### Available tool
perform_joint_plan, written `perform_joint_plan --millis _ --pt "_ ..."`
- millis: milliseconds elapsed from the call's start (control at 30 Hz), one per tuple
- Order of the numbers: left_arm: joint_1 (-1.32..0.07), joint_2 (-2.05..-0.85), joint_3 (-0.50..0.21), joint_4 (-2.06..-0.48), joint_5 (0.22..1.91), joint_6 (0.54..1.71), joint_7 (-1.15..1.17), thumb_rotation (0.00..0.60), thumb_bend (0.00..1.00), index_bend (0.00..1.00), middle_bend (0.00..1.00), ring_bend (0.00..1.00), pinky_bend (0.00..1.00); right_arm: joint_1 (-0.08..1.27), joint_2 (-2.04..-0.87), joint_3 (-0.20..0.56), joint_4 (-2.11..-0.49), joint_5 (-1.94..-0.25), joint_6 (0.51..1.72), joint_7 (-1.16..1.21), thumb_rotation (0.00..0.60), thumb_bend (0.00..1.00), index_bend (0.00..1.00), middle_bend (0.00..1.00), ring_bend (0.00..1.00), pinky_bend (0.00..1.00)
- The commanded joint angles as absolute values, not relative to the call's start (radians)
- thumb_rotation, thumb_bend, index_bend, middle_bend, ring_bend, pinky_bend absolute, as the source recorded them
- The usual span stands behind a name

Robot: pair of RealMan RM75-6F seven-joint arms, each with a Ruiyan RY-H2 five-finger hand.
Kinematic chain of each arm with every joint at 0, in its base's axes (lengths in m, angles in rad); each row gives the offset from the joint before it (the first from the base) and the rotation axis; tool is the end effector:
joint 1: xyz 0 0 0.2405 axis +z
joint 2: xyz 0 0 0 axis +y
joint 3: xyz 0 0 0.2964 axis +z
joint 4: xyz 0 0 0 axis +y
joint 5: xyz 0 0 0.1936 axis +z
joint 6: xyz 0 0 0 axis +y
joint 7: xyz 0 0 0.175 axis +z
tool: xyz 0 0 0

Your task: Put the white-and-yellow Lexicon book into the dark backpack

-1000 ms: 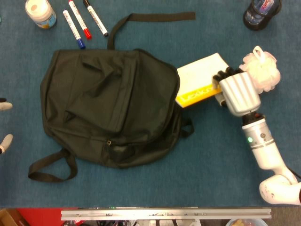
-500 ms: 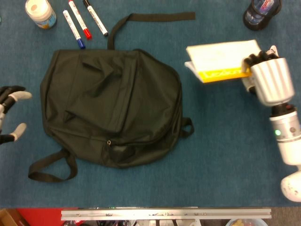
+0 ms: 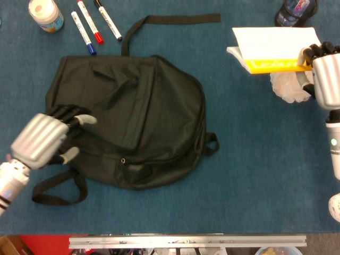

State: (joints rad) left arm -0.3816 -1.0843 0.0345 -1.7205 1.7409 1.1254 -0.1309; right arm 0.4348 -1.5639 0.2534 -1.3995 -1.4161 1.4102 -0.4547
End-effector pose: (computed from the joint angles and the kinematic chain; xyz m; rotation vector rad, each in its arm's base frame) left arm -0.2499 0.2582 0.1118 -1.9926 -1.0363 -0.9924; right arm -0.2357 -0.3508 0.0788 1.4335 -0.5456 1.0036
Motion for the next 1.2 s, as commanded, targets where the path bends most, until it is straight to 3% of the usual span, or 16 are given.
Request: perform_joint_plan --millis 33,567,767,1200 --pt "-0.423 -1.123 0.035 -1.723 1.754 1.079 -0.118 0.600 0.26 0.22 0.21 0.17 0.20 0.438 -1.566 0.258 -1.395 -1.407 1.409 -0.449 0.600 0.51 0.77 0.65 0.51 0.66" --pt "-0.534 -1.312 0.022 -1.707 1.642 0.902 0.027 0.600 0.26 0.09 0.13 0.12 0.20 0.445 -1.588 0.256 -1.363 -1.381 1.405 -0.410 0.600 0.51 0.77 0.65 0.51 0.66" --pt "-0.557 -1.352 0.019 -1.733 1.584 0.860 0.120 0.600 0.22 0.00 0.05 0.03 0.18 0.447 -1.589 0.252 -1.356 -1.381 1.403 -0.395 0.600 0.51 0.77 0.65 0.51 0.66" --pt "-0.607 -1.517 -0.018 -1.725 1.423 0.813 0.313 0.600 0.22 0.00 0.02 0.02 0.17 0.440 -1.575 0.247 -1.369 -1.375 1.409 -0.372 0.600 0.51 0.77 0.65 0.51 0.66"
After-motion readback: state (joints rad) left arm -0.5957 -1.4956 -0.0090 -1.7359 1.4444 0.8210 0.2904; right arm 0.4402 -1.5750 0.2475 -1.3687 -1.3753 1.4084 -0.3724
